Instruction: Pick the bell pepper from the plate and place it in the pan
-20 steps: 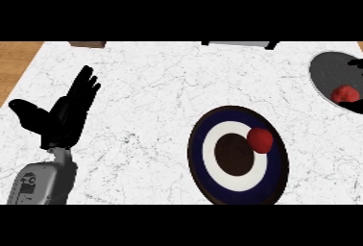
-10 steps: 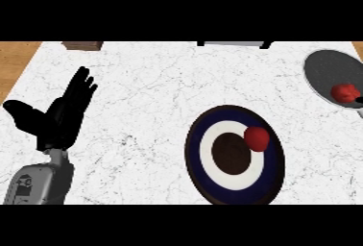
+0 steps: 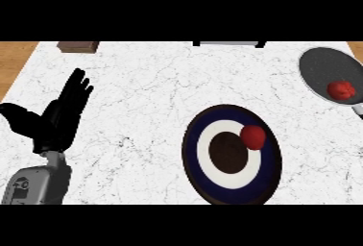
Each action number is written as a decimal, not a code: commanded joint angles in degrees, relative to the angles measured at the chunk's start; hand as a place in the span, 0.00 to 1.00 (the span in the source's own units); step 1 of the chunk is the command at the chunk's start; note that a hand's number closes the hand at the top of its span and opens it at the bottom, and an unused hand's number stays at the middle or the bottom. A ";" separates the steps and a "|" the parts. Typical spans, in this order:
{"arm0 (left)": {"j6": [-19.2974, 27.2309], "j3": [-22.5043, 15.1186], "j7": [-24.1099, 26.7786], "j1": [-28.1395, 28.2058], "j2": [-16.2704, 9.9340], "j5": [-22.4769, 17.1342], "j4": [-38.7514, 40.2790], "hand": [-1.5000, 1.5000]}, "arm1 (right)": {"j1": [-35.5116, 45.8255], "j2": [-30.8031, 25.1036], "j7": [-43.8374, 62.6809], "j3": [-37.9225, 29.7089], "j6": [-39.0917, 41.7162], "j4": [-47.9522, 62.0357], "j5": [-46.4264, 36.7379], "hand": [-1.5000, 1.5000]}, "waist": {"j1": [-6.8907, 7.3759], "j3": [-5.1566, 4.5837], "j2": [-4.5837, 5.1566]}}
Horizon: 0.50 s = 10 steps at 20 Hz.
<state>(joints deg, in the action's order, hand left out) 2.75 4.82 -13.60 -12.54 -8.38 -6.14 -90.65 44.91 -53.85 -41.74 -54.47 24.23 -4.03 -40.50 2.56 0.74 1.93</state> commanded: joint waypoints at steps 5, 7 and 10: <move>0.27 1.16 1.20 0.84 -0.48 -0.01 -0.09 0.50 | -6.94 -3.14 -5.78 -1.70 10.38 -0.99 2.55 0.00 | -0.33 0.15 -0.18; 0.60 -0.09 -0.59 0.85 -0.05 0.45 -1.73 0.50 | -7.54 -3.73 -5.79 -1.29 11.17 -1.71 2.42 0.00 | -0.09 0.23 -0.44; -0.19 -0.02 2.15 1.61 0.06 0.83 1.09 0.50 | -8.07 -3.40 -6.29 -1.12 11.09 -2.86 2.78 0.00 | -0.39 0.09 -0.15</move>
<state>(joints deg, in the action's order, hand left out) 2.62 5.24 -12.74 -11.55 -8.70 -5.93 -90.50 38.93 -56.76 -41.58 -55.55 28.21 -6.05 -38.16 2.24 0.82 1.65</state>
